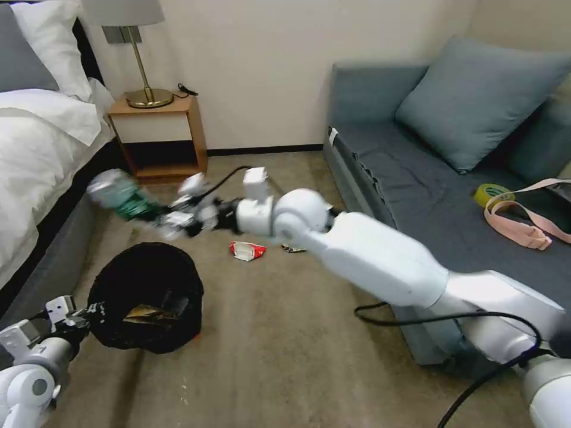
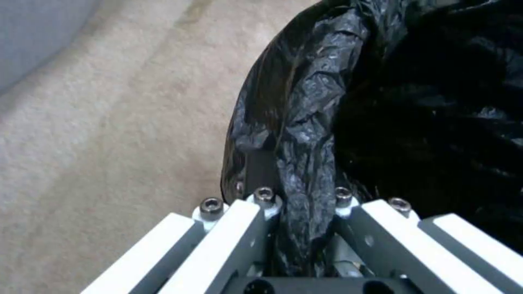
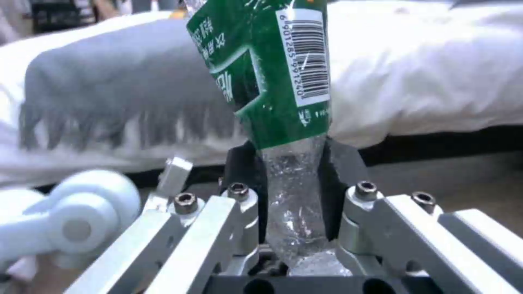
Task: Pick up the trash bin, then pick up the garbage on the floor and place it into the trash bin.
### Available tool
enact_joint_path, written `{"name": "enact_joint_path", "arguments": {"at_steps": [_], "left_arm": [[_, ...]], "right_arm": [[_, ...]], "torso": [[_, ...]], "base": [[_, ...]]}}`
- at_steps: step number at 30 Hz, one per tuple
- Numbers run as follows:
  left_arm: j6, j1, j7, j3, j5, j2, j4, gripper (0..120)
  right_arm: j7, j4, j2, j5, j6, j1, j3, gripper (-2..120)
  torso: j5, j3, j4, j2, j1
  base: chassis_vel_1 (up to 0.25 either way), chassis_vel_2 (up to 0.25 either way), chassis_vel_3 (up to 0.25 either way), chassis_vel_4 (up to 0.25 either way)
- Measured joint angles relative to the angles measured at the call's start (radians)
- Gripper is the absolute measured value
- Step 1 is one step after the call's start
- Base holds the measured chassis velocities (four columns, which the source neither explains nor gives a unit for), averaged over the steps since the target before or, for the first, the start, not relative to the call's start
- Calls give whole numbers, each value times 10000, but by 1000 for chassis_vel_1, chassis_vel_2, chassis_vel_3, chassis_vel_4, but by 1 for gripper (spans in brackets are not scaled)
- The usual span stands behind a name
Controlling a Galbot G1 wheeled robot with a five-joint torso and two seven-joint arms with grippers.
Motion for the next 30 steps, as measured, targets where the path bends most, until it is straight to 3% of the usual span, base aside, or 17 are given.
{"name": "enact_joint_path", "arguments": {"at_steps": [16,30], "left_arm": [[124,-19,-53,130,-315,-120,-226,2],[144,-71,-80,261,-401,-129,-222,2]], "right_arm": [[-325,-1794,506,-1538,528,-829,-1425,20],[-404,-2120,300,-2008,537,-1022,-1435,73]], "torso": [[1,1,-5,0,0],[2,1,-5,0,0]], "base": [[0,0,0,0],[0,0,0,0]]}}
